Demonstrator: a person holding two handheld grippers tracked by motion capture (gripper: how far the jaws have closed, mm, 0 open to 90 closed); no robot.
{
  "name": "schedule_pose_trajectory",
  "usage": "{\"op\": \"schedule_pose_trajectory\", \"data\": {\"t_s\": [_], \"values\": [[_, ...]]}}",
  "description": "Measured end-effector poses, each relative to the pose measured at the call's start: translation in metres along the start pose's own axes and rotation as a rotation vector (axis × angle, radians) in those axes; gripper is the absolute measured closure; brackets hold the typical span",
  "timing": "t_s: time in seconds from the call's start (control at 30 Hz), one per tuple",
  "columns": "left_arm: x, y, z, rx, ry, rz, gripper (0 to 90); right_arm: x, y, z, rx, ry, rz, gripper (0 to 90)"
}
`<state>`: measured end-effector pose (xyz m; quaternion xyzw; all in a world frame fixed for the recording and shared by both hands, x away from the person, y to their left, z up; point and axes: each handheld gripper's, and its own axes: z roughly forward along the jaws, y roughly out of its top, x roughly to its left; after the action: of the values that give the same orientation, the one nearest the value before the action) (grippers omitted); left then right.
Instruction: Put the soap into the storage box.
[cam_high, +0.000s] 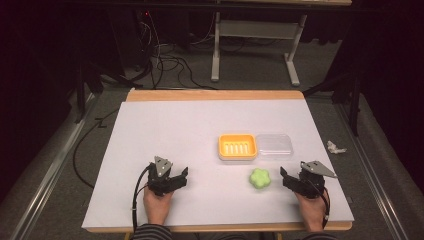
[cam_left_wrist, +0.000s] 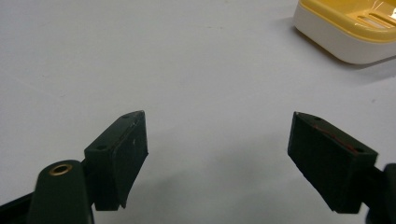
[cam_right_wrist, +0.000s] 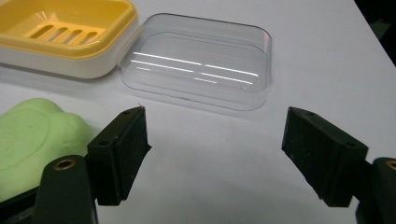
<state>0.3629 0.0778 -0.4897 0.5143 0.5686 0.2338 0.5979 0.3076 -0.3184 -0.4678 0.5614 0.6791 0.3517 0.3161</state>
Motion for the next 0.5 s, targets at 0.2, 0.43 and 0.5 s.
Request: {"op": "schedule_pose_trajectory", "data": {"t_s": [0.2,0.43,0.5], "values": [[0.000,0.000,0.000,0.002,-0.004,0.000,20.7,0.004,0.002,-0.008,-0.008,0.041,0.006,23.1],[-0.001,0.000,-0.001,0.005,-0.011,0.003,21.2,0.021,0.004,-0.013,0.004,0.107,-0.038,23.0],[-0.001,0.000,-0.001,0.007,-0.012,0.002,21.2,0.025,0.005,-0.014,0.004,0.119,-0.048,22.9]]}}
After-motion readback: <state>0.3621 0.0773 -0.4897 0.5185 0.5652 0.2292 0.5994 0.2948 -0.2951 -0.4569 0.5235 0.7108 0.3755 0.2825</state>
